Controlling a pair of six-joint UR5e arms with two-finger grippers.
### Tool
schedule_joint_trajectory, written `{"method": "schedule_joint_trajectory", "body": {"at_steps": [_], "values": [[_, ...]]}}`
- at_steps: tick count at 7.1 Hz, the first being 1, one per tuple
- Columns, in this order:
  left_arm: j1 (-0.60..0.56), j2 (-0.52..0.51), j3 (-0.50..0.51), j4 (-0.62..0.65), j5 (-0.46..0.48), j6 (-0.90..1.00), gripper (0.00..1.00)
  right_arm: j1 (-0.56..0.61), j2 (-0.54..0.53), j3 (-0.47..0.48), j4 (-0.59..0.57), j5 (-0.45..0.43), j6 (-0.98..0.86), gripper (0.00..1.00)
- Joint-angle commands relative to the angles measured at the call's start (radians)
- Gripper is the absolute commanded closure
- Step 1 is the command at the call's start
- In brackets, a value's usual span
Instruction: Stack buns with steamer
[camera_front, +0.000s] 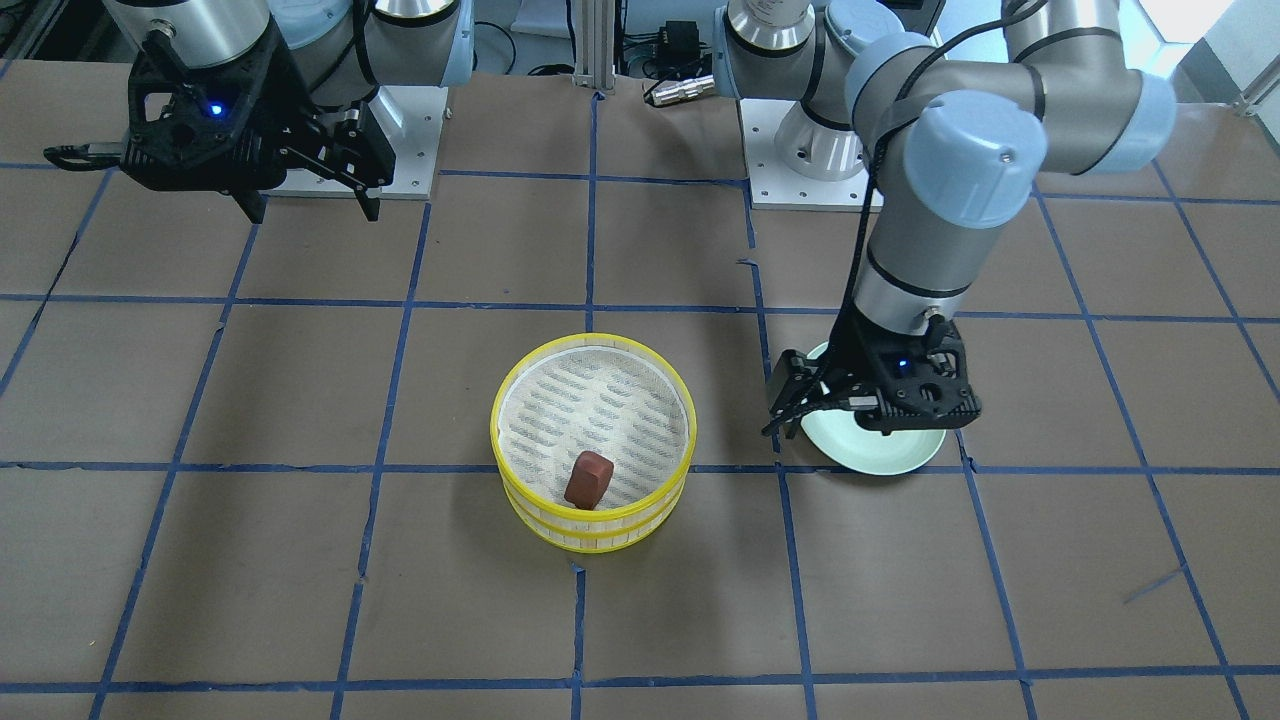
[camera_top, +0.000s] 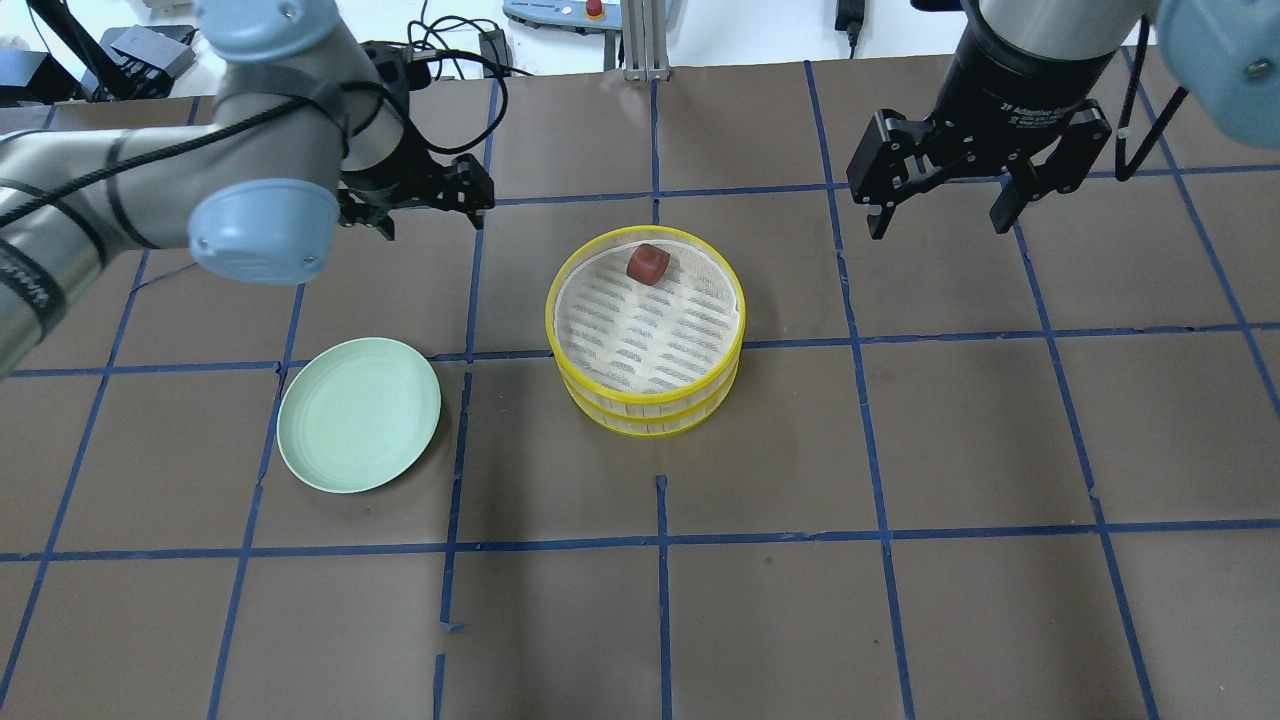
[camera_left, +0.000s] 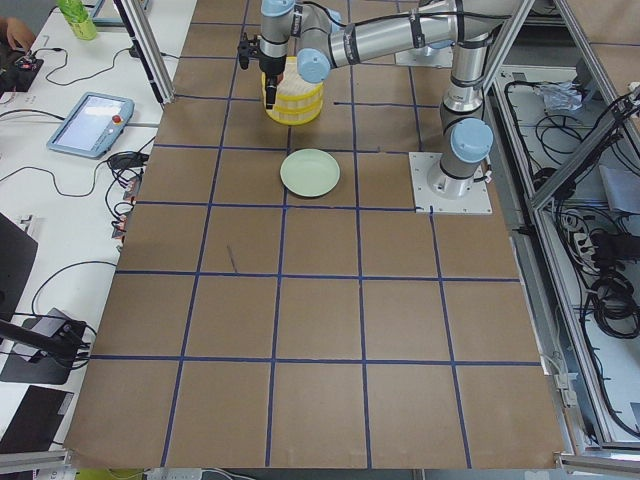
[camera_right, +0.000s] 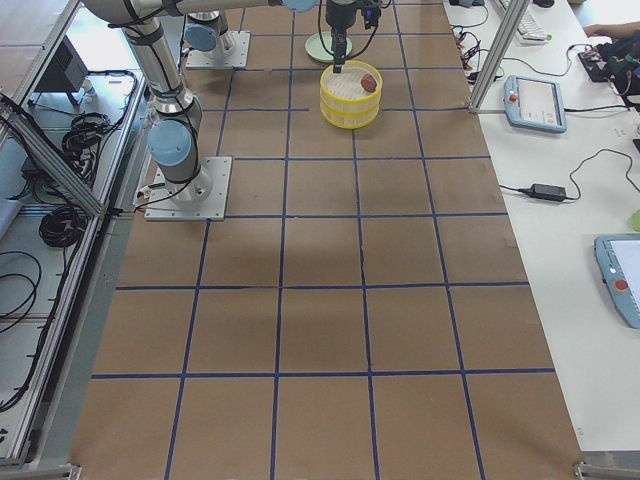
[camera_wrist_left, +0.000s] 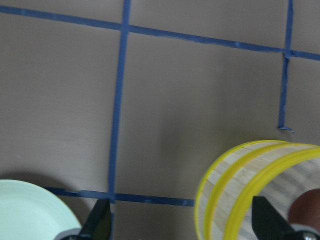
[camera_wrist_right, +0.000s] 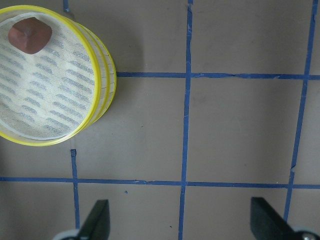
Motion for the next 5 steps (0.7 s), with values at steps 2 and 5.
{"method": "schedule_joint_trajectory", "body": {"at_steps": [2, 5], "values": [[0.068, 0.168, 0.025, -0.325, 0.012, 0.075, 0.0, 0.003, -0.001, 0.0, 0.0, -0.004, 0.0, 0.0], [0.068, 0.231, 0.144, -0.566, 0.017, 0.073, 0.0, 0.003, -0.003, 0.0, 0.001, -0.007, 0.001, 0.0]]}}
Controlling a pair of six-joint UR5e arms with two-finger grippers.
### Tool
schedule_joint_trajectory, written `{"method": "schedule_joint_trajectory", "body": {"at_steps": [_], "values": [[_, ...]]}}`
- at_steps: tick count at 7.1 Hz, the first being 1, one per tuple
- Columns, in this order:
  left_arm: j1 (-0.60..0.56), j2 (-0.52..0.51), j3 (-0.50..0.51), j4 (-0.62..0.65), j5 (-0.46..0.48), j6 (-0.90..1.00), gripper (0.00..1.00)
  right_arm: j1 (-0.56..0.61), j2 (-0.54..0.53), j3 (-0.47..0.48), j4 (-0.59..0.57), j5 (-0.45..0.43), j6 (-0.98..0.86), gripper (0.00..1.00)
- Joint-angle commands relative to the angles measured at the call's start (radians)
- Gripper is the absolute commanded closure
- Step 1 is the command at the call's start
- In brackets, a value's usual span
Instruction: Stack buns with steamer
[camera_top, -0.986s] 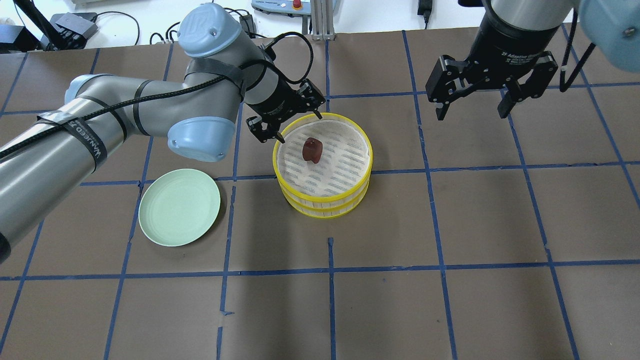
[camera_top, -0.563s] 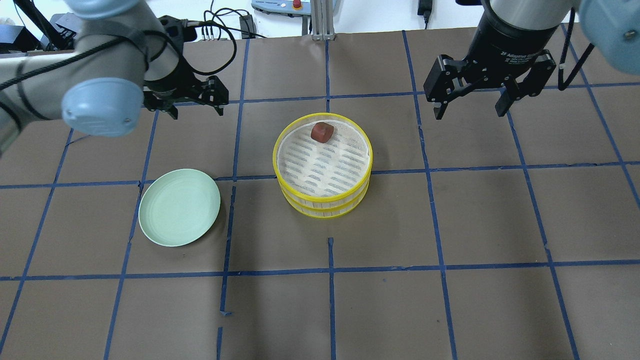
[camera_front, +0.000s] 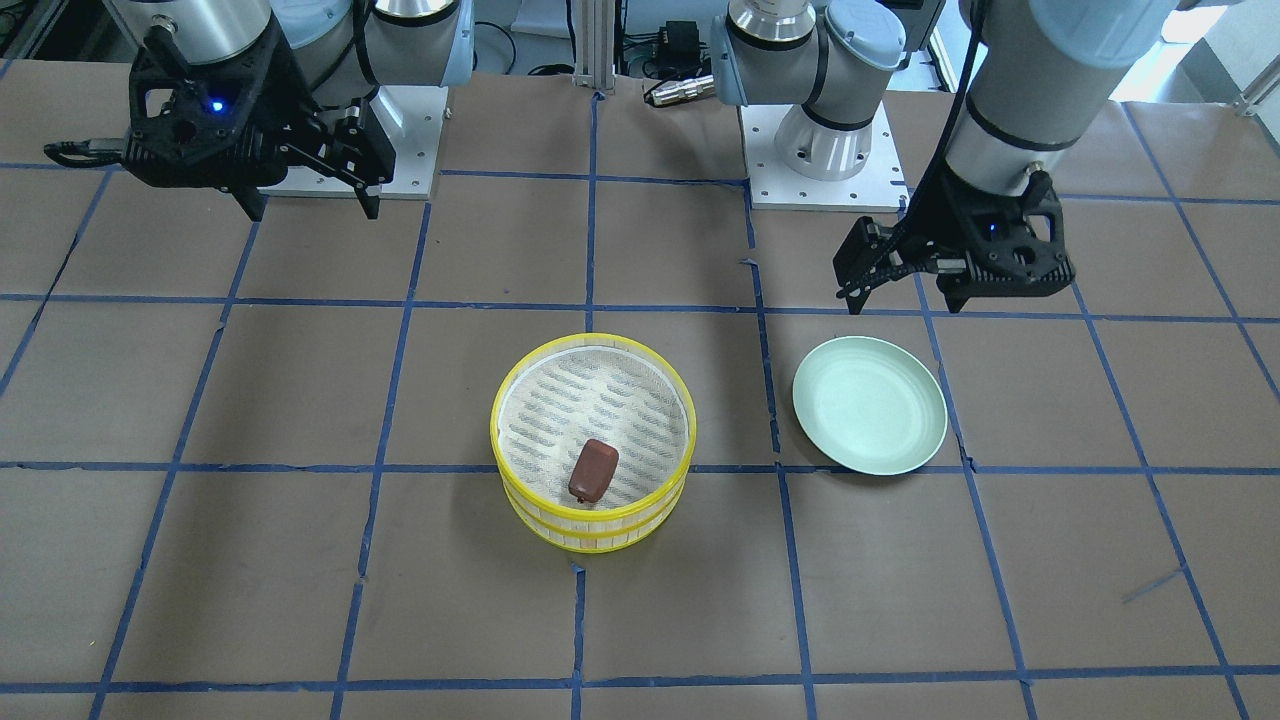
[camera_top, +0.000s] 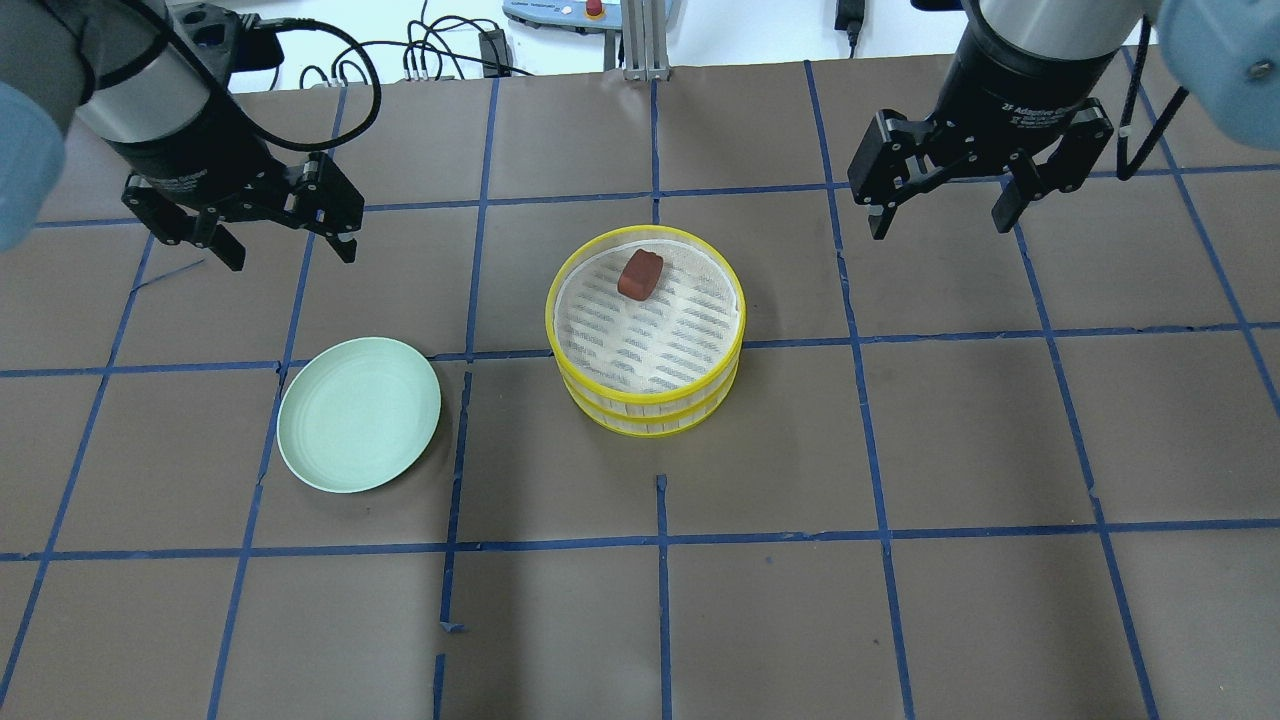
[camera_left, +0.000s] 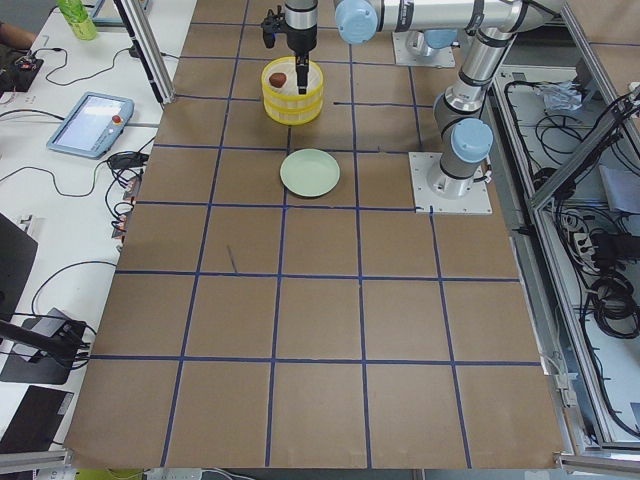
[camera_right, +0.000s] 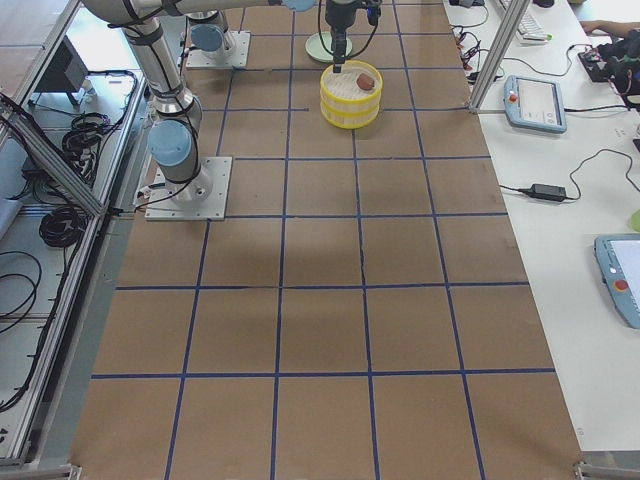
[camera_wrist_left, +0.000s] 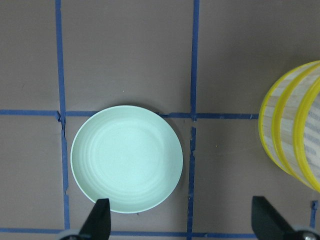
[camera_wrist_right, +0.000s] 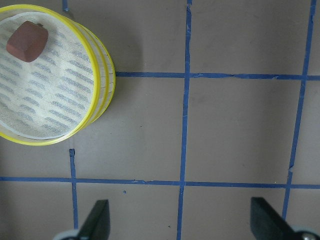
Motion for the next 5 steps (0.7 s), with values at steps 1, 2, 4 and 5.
{"method": "schedule_joint_trajectory", "body": {"at_steps": [1, 2, 4, 5], "values": [[0.001, 0.019, 0.036, -0.099, 0.001, 0.004, 0.0, 0.0, -0.001, 0.0, 0.001, 0.002, 0.001, 0.0], [-0.002, 0.027, 0.042, -0.098, -0.008, 0.004, 0.0, 0.002, -0.001, 0.0, -0.001, 0.008, 0.003, 0.0], [-0.005, 0.027, 0.03, -0.095, -0.004, 0.002, 0.0, 0.002, 0.005, 0.0, -0.003, 0.008, 0.001, 0.0], [-0.007, 0.028, 0.03, -0.095, -0.007, 0.002, 0.0, 0.003, 0.001, 0.002, -0.001, 0.006, 0.001, 0.0]]}}
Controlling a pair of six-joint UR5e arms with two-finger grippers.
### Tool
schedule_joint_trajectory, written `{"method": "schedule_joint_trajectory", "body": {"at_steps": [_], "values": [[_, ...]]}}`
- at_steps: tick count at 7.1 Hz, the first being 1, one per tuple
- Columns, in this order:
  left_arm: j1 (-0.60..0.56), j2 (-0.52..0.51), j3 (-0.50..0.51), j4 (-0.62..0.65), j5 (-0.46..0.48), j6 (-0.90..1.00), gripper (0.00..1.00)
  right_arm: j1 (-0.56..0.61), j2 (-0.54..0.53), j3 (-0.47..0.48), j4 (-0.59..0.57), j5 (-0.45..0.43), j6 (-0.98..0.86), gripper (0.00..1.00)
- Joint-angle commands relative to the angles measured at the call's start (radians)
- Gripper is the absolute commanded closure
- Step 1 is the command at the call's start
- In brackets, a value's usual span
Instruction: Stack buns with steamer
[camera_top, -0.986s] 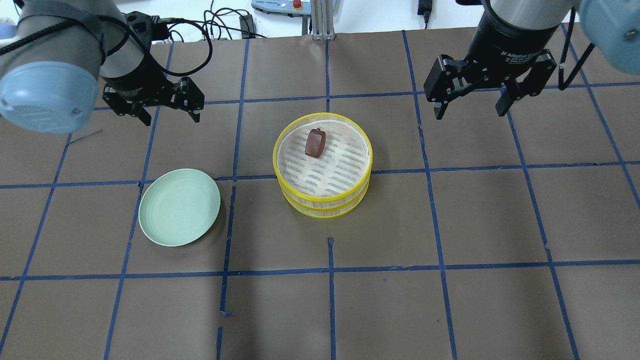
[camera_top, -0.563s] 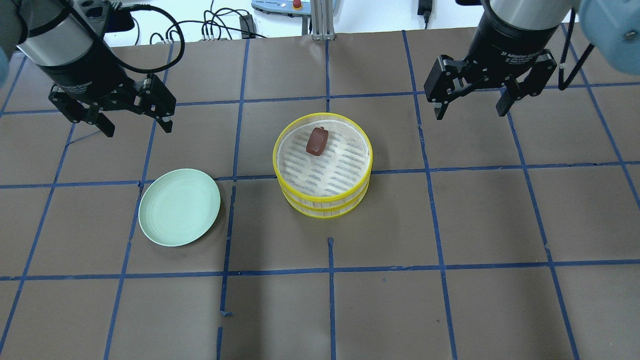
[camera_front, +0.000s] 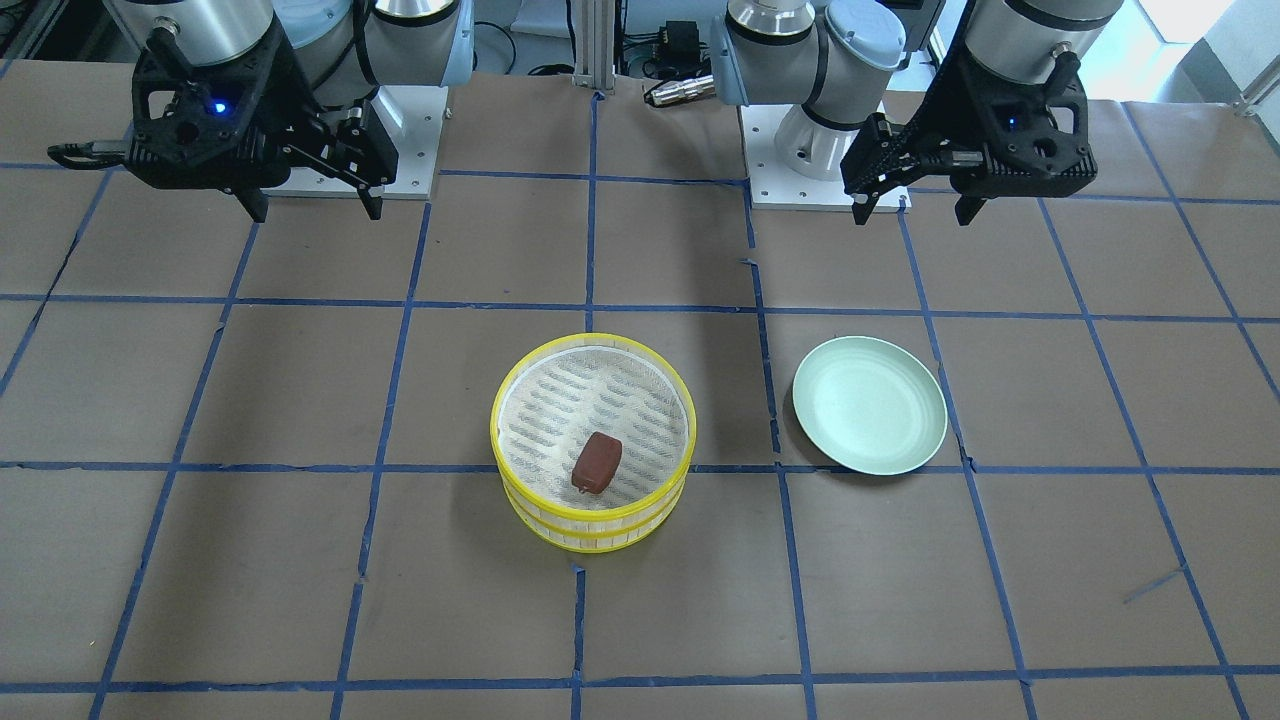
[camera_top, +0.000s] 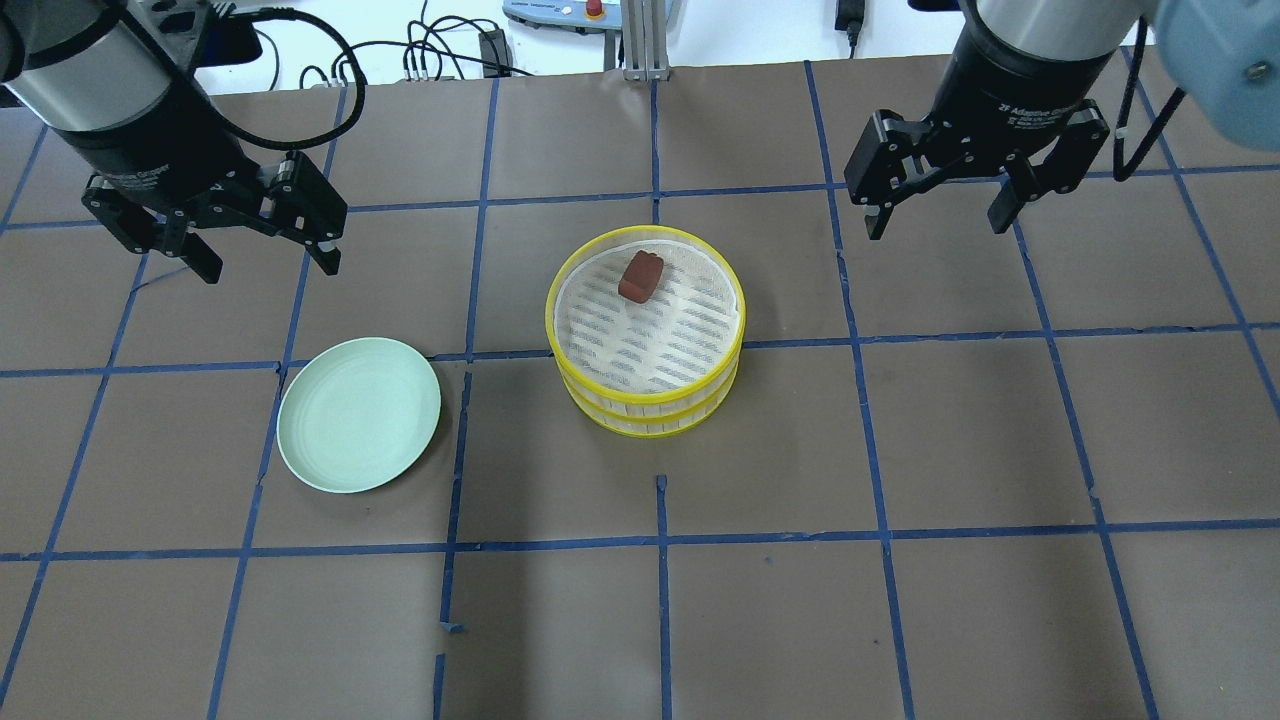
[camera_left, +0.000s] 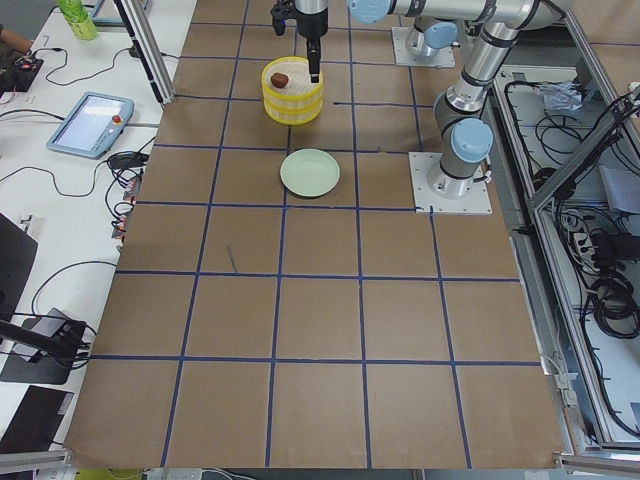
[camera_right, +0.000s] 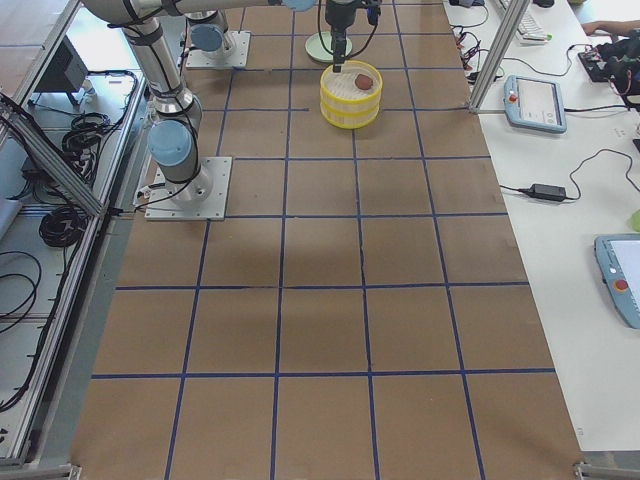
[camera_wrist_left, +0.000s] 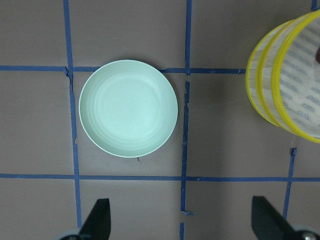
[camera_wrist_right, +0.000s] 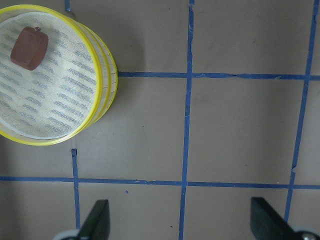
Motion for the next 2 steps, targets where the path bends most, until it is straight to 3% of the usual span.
{"method": "schedule_joint_trajectory", "body": {"at_steps": [1, 2], "values": [[-0.004, -0.005, -0.003, 0.004, -0.013, -0.001, 0.0, 0.001, -0.001, 0.004, -0.001, -0.005, 0.0, 0.0], [-0.01, -0.014, -0.009, 0.007, -0.015, -0.005, 0.0, 0.001, -0.001, 0.004, -0.001, -0.004, 0.0, 0.0]]}}
